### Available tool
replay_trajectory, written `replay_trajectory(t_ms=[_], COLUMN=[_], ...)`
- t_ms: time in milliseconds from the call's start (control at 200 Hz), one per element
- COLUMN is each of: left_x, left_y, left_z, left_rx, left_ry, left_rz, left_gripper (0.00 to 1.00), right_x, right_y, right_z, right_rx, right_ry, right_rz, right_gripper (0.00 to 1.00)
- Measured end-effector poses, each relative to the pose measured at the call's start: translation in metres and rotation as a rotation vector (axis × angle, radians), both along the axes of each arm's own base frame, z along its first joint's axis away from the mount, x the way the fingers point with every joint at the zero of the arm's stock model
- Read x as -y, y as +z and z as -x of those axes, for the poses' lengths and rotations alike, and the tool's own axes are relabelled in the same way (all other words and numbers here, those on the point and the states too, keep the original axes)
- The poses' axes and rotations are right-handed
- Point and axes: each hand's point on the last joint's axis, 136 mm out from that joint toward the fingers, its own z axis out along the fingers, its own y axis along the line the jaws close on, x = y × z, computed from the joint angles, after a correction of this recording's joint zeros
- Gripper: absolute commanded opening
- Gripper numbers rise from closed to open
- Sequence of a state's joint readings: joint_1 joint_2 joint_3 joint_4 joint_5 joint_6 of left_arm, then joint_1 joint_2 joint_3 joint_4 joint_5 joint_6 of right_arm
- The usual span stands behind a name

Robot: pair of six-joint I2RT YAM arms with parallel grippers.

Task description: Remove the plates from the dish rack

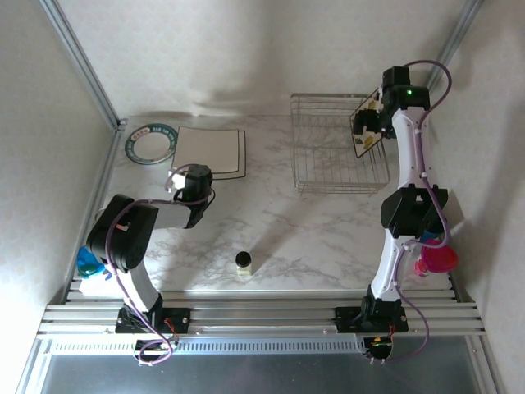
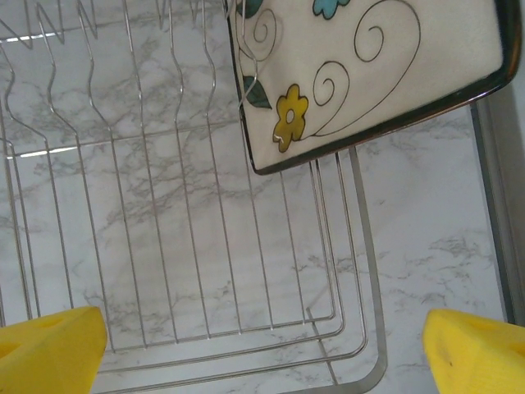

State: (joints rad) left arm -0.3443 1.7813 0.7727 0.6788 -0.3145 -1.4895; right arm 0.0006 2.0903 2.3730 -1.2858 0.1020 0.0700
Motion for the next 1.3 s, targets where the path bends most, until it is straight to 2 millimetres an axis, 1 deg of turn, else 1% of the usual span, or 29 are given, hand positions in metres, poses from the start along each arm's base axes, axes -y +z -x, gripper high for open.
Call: replay_trajectory(t_ms=[185, 370, 811, 1051, 1302], left_x=[0.003, 0.009, 0.013, 0.013, 0.013], left_y=[-0.018, -0.025, -0.025, -0.029, -0.031], left_z=[-0.007, -0.013, -0.023, -0.023, -0.028], left_rx=[-0.039, -0.052, -0.047, -0.059, -0.057], left_ry=[-0.016, -0.036, -0.04, -0.039, -0.031], left_rz=[-0.011, -0.007, -0.007, -0.011, -0.013], left_gripper=[0.0, 0.0, 0.0, 0.0, 0.0], right_x=[-0.003, -0.004, -0.007, -0.008, -0.009], right_y=[-0.004, -0.012, -0.015, -0.014, -0.014], right_z=[0.0, 0.002, 0.002, 0.001, 0.0], right_rx=[-0.007, -0.03, -0.033, -0.029, -0.027], right_ry=[0.01, 0.017, 0.027, 0.031, 0.04], right_rz=[-0.013, -0.018, -0.035, -0.034, -0.036], right_gripper=[0.99, 0.99, 0.99, 0.99, 0.99])
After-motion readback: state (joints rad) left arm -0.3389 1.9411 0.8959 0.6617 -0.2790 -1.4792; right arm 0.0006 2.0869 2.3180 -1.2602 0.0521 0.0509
